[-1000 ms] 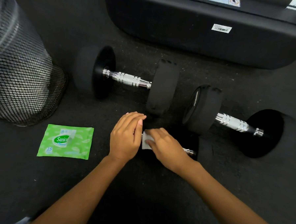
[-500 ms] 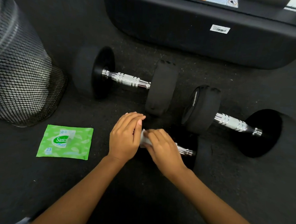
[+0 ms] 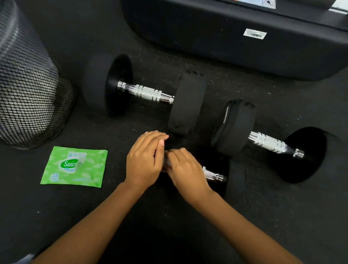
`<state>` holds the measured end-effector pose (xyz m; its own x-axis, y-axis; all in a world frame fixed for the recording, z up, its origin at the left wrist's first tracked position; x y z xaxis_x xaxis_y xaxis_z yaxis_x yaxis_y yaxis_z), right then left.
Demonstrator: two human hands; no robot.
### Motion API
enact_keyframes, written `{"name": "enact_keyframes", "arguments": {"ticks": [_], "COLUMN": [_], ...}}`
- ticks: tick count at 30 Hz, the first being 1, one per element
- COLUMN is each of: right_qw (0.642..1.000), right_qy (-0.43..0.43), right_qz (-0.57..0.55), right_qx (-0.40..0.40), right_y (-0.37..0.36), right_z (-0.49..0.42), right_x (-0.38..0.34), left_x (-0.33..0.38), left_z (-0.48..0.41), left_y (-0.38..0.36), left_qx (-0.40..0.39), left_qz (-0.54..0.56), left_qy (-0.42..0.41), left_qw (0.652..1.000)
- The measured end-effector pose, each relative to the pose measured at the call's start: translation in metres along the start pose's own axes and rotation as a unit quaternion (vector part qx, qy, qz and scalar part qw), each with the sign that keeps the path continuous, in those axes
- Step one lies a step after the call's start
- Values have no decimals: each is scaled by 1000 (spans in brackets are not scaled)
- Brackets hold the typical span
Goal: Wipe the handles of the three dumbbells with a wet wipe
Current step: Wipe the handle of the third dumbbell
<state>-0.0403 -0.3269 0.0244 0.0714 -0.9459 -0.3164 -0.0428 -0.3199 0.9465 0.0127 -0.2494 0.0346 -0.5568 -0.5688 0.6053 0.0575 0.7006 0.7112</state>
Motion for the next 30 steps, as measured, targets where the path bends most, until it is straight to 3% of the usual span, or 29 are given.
{"name": "enact_keyframes", "arguments": {"ticks": [5,7,16,25,30], "right_qw": [971,966,989,999,999], "right_qy": [-115,-125,-20,4,-24], "right_qz": [-153,-157,-114,-26,10], "right_qx": [-145,-162,-90,-48,-23], "right_y": [-7,-8,6,7,19], "right_z": [-3,-6,2,6,23], "right_x": [37,39,14,5,22], "left_x": [-1,-1,-1,-1,0], "left_z": [0,0,0,0,0], "left_y": [0,-1,-1,0,1], "left_qx": [0,1,-5,-9,-4], "left_qz": [3,1,1,9,5], "left_qy": [1,2,0,7,9], "left_qw": [1000,1000,1000,1000,1000]}}
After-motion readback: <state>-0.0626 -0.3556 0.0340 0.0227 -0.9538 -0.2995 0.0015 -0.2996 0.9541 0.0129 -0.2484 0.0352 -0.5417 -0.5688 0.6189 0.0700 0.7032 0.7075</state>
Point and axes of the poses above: each hand's wrist, its own z-axis away from the middle knuckle, its own y-axis out of the back of the hand, x = y × z, the point moved 8 cm from there along -z, towards the middle knuckle, and after that the axes turned 2 degrees about -x, right-handed, at the moved point
